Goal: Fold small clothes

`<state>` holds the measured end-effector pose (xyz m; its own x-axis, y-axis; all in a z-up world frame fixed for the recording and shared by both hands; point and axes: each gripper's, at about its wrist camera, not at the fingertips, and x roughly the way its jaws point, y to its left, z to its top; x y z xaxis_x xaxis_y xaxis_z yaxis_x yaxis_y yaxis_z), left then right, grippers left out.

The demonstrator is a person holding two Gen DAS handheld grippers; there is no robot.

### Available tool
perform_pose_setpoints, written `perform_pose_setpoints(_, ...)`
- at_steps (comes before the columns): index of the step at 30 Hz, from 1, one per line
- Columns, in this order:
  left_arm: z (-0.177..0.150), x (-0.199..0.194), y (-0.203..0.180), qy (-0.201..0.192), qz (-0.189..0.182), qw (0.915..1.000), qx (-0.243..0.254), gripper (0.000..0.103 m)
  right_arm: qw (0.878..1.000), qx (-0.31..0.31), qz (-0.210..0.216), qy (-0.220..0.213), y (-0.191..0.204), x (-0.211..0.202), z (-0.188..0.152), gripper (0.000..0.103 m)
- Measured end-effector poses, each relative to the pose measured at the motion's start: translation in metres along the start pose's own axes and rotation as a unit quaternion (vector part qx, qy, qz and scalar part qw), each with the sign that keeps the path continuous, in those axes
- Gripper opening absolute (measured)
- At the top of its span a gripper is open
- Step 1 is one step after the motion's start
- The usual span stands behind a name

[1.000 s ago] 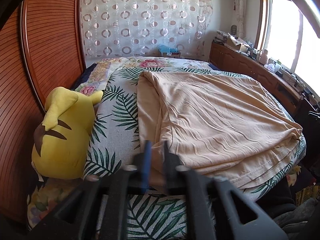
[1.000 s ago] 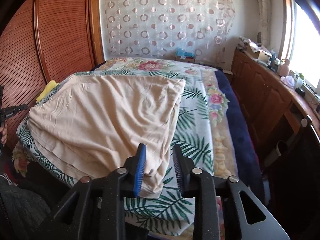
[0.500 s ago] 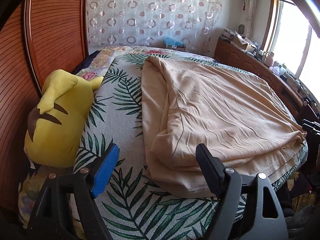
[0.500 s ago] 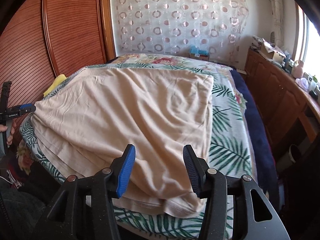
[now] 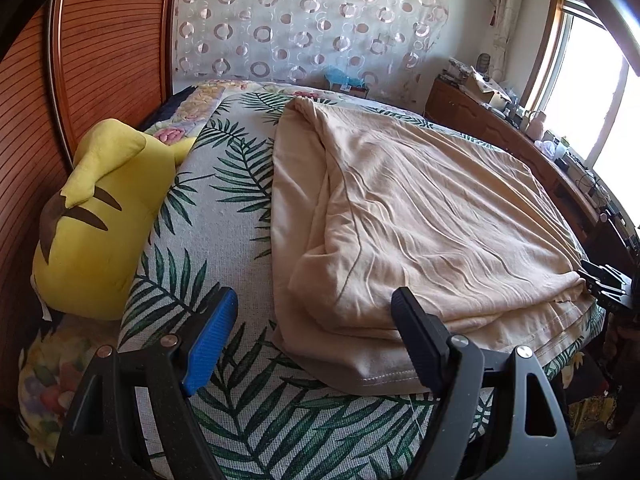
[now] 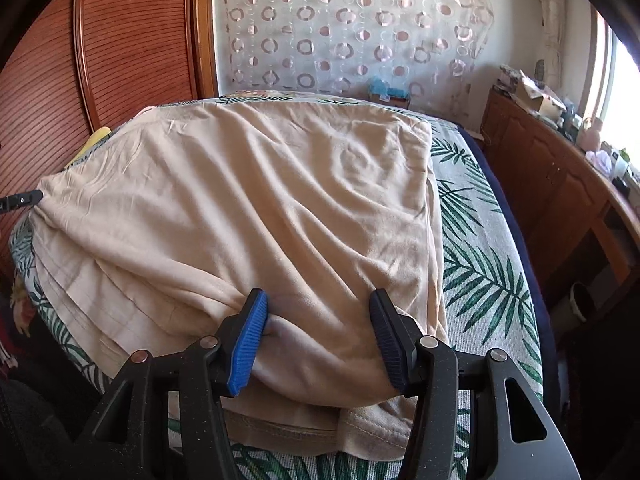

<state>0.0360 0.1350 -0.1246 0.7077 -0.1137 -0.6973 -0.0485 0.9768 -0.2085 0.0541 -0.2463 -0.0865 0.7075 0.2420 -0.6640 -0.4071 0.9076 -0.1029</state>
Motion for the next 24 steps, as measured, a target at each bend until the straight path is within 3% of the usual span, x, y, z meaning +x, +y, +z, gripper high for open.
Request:
perform_pose_setpoints(9, -0.002, 0.008, -0.004, 0.008, -0.024, 0.9997, -0.006, 0.077, 1.0, 0.005, 0.007, -0.006, -0.003, -0.005, -0.006, 0.063)
perform_pose_setpoints(15, 0.001, 0.011, -0.004, 0.009, -0.037, 0.9992, -0.009, 0.054, 1.0, 0.004, 0.008, -0.01, -0.004, -0.01, -0.009, 0.063)
perform_pose_setpoints(17, 0.002, 0.013, -0.005, 0.013, -0.047, 0.9988, -0.008, 0.029, 1.0, 0.003, 0.008, -0.012, -0.004, -0.011, -0.01, 0.063)
perform_pose_setpoints(19, 0.003, 0.015, -0.008, 0.016, -0.055, 0.9983, -0.004, 0.013, 1.0, 0.002, 0.009, -0.013, -0.005, -0.011, -0.01, 0.064)
perform_pose_setpoints(24, 0.018, 0.001, -0.035, -0.011, -0.08, 0.9963, 0.029, 0.009, 1.0, 0.001, 0.01, -0.006, -0.006, -0.012, -0.008, 0.064)
